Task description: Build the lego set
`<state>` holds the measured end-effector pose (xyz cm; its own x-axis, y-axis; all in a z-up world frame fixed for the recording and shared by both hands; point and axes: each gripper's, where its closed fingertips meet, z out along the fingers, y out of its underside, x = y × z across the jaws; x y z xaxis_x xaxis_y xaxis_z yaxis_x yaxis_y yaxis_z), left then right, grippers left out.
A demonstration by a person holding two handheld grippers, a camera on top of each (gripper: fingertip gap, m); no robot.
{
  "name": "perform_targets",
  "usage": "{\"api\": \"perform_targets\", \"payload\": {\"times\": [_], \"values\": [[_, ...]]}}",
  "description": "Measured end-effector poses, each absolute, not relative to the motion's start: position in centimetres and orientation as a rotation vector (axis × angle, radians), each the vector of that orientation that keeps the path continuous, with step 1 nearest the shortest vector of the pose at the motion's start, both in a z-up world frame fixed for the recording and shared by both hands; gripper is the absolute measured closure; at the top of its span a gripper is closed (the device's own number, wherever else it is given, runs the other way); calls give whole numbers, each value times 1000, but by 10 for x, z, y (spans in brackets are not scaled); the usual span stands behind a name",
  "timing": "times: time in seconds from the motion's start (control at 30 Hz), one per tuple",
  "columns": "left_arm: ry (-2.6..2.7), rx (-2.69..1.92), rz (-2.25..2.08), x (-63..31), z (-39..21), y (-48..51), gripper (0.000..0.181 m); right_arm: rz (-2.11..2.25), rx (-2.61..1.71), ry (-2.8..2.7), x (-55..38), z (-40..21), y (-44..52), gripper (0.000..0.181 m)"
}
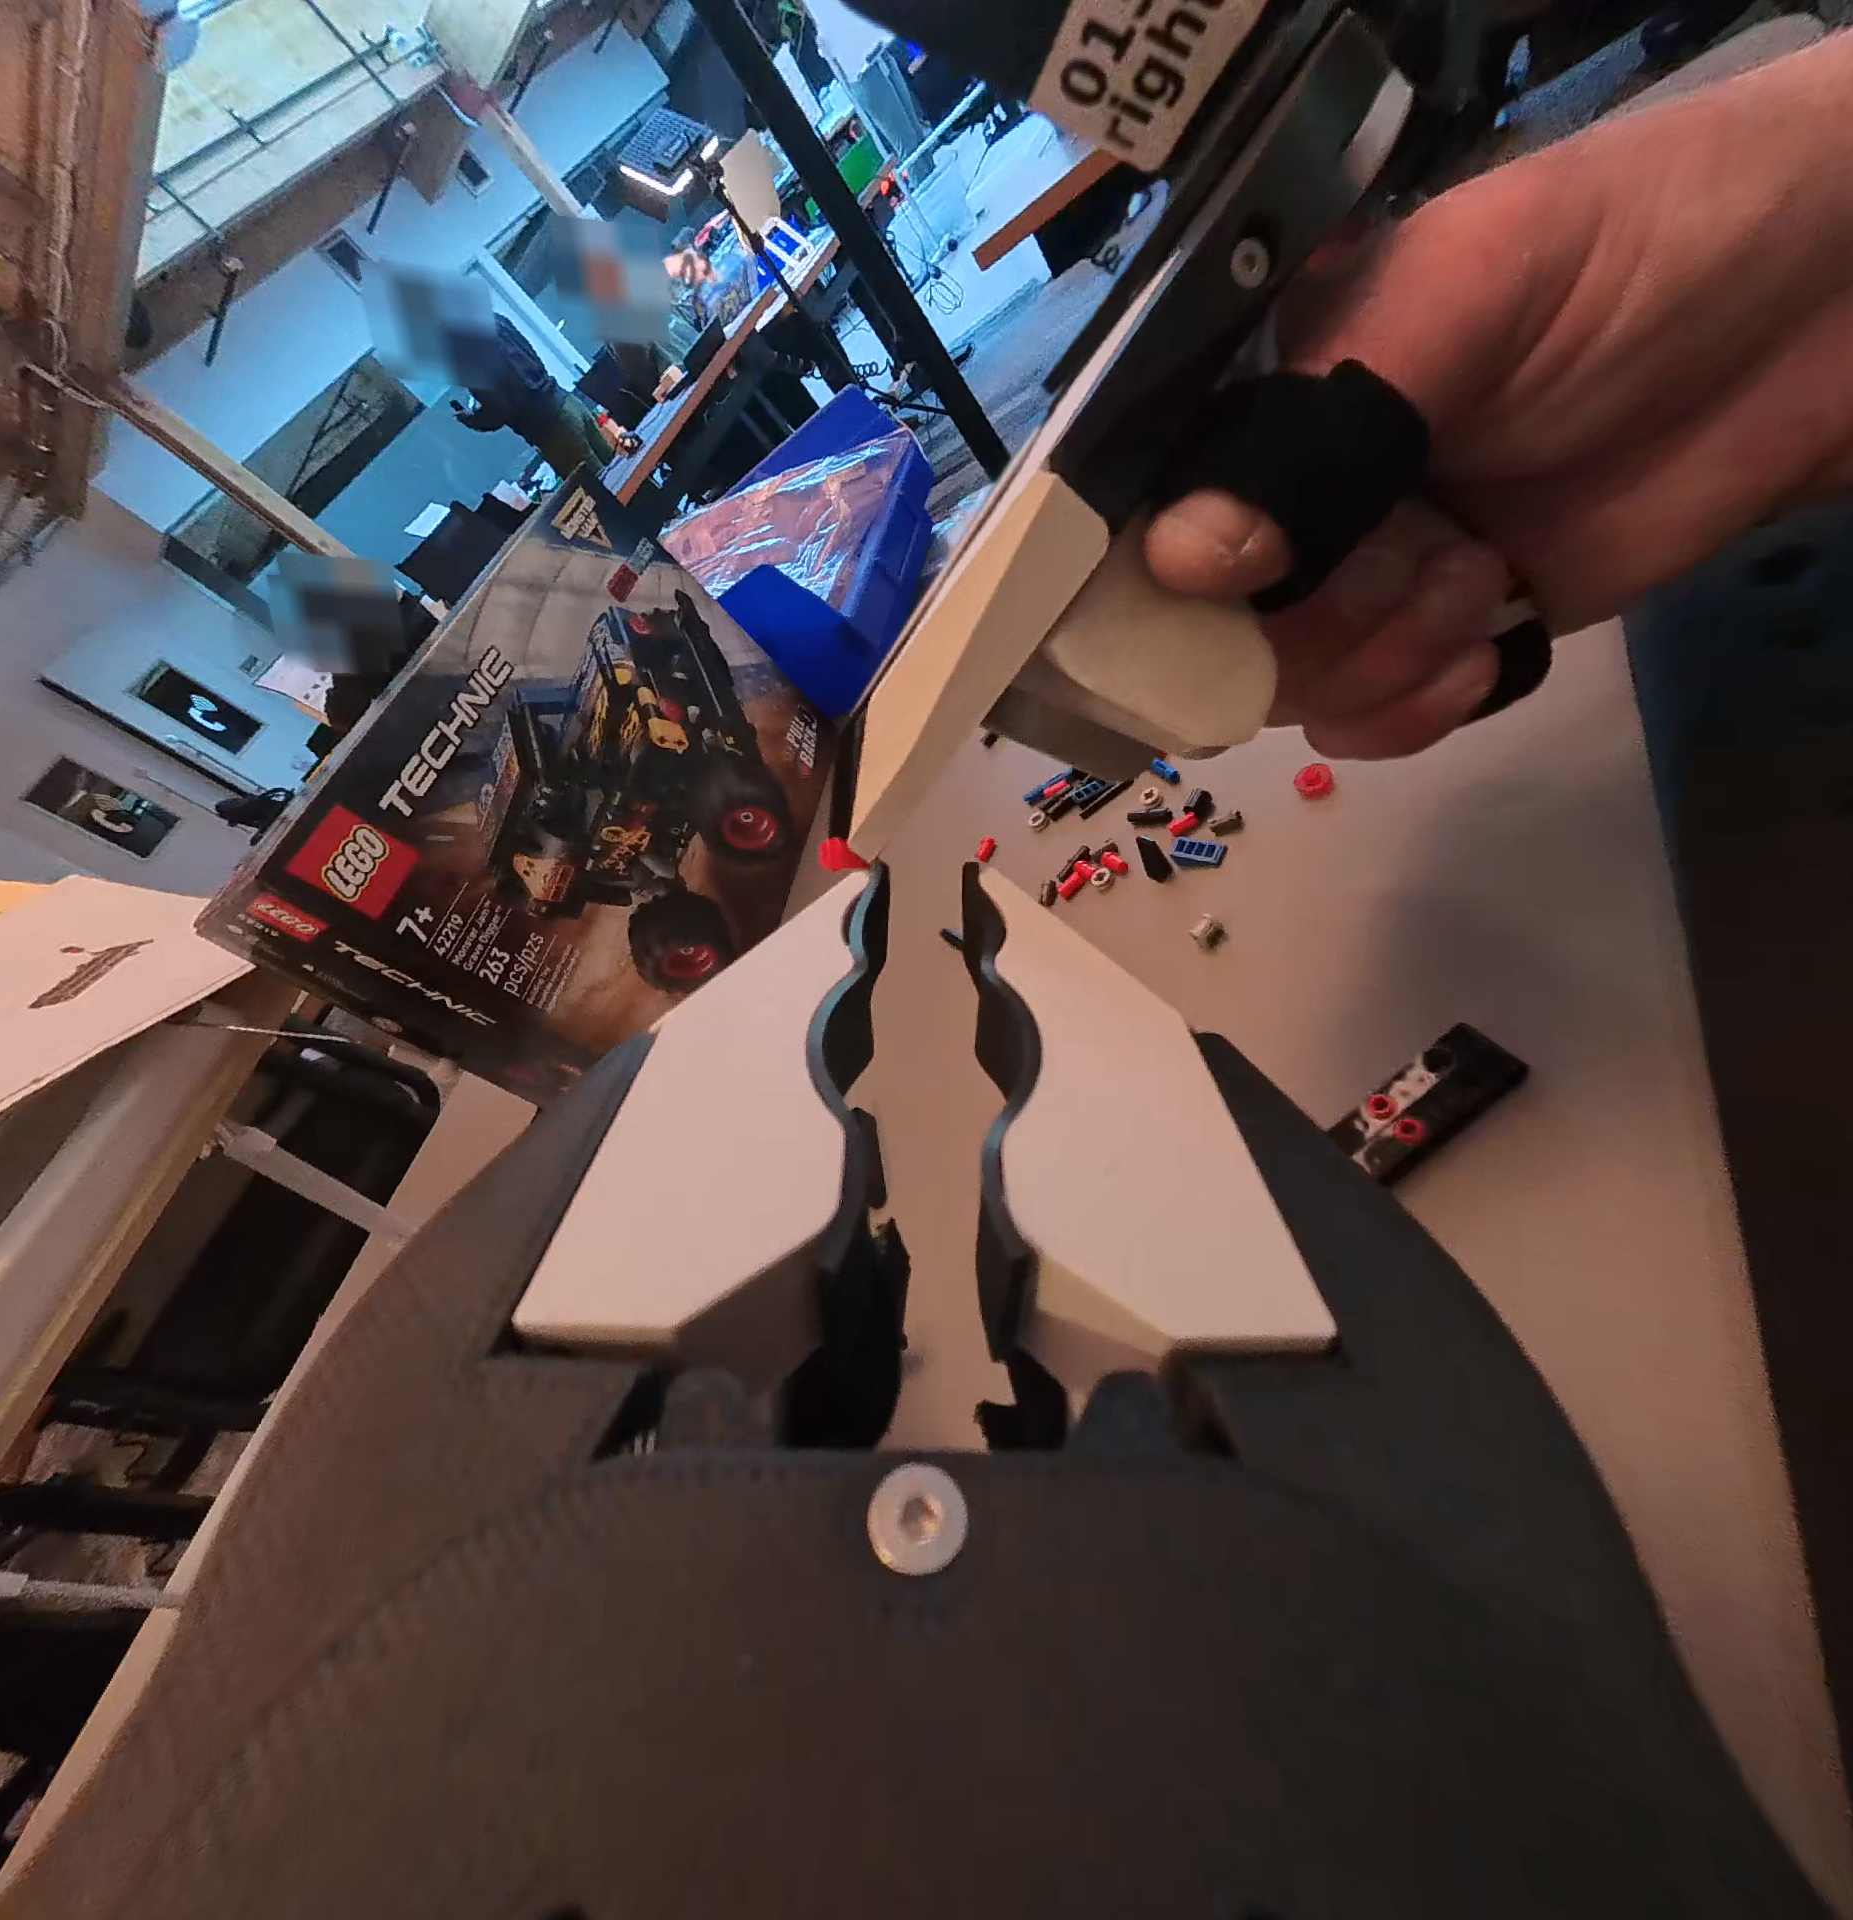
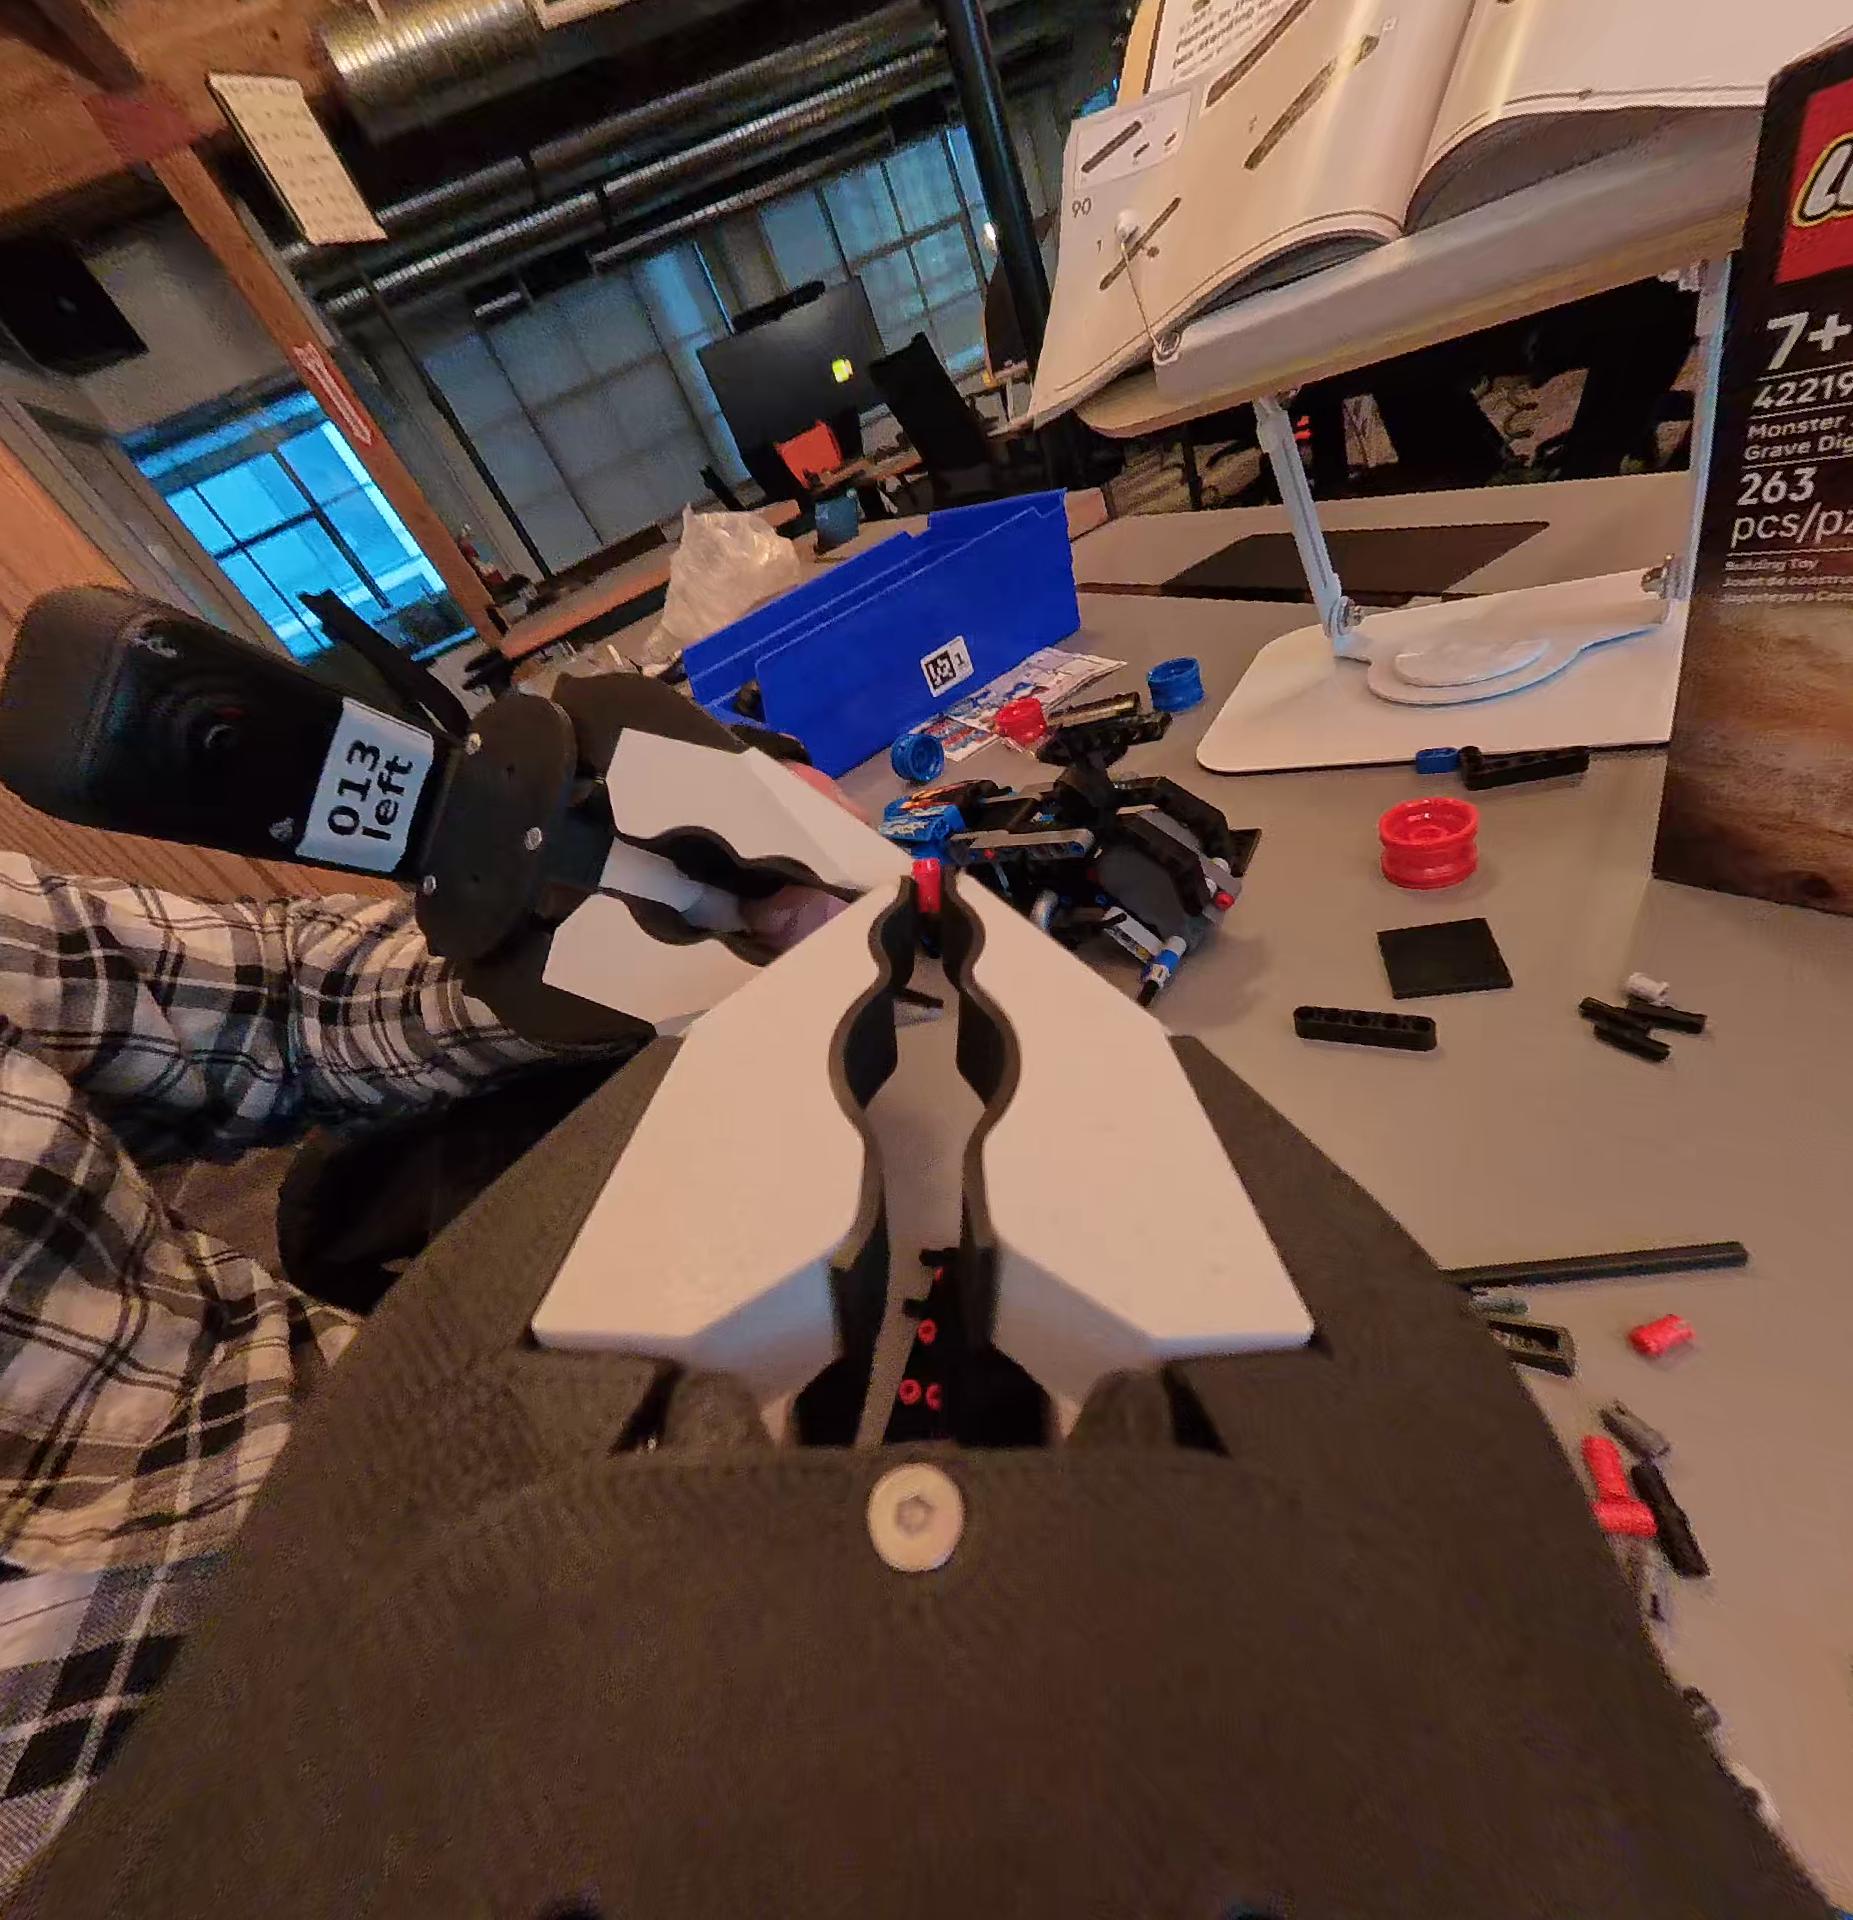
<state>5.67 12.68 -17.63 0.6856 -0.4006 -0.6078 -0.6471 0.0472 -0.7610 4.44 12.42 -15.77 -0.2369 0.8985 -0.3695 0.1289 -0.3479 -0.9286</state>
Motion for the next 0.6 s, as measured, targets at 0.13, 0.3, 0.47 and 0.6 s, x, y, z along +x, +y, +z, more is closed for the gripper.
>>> {"api": "perform_targets", "payload": {"times": [0.13,0.3,0.47,0.6], "values": [[864,-1554,265,55,-172,129,173,1724,-1408,-1235,46,-155,126,179],[802,-1534,297,49,-160,131,171,1821,-1409,-1168,49,-152,130,179],[815,-1521,311,54,-160,132,171,1878,-1414,-1140,49,-152,130,179],[825,-1512,348,54,-159,134,172,1892,-1429,-1141,48,-154,129,180]]}}
